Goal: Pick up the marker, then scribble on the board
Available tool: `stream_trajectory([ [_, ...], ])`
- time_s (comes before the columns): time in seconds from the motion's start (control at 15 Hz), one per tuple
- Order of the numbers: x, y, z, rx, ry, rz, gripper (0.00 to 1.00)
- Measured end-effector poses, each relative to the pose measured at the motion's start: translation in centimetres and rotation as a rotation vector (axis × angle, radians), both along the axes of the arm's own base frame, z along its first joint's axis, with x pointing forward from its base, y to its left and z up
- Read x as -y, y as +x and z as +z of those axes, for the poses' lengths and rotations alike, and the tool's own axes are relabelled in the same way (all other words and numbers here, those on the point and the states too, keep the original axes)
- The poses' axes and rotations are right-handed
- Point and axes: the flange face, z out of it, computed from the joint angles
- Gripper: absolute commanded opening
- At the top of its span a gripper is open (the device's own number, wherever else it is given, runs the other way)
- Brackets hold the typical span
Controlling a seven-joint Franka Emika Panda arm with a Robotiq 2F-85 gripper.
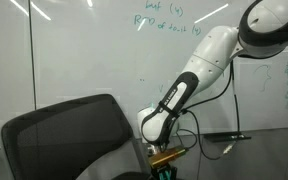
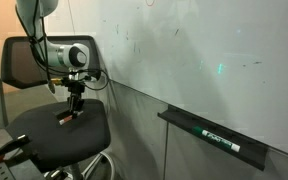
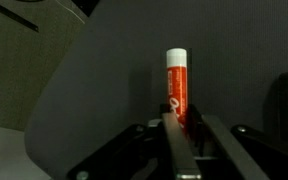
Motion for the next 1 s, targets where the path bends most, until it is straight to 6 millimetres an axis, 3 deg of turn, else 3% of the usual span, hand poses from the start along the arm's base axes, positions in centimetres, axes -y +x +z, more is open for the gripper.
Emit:
stream_trajectory([
  [0.07, -0.2, 0.0, -0.2, 0.014, 0.009, 0.003, 0.45],
  [0.2, -0.3, -0.2, -0.6, 0.027, 0.018, 0.007, 0.51],
  [0.6, 0.5, -1.2, -1.6, 0.013, 0.012, 0.01, 0.97],
  [0.67, 0.6, -1.3, -1.7, 0.008, 0.011, 0.007, 0.79],
  [0.8, 0.9, -1.5, -1.8, -0.016, 0.008, -0.022, 0.95],
  [1.0, 1.0, -1.6, -1.8, -0.024, 0.007, -0.033, 0.97],
])
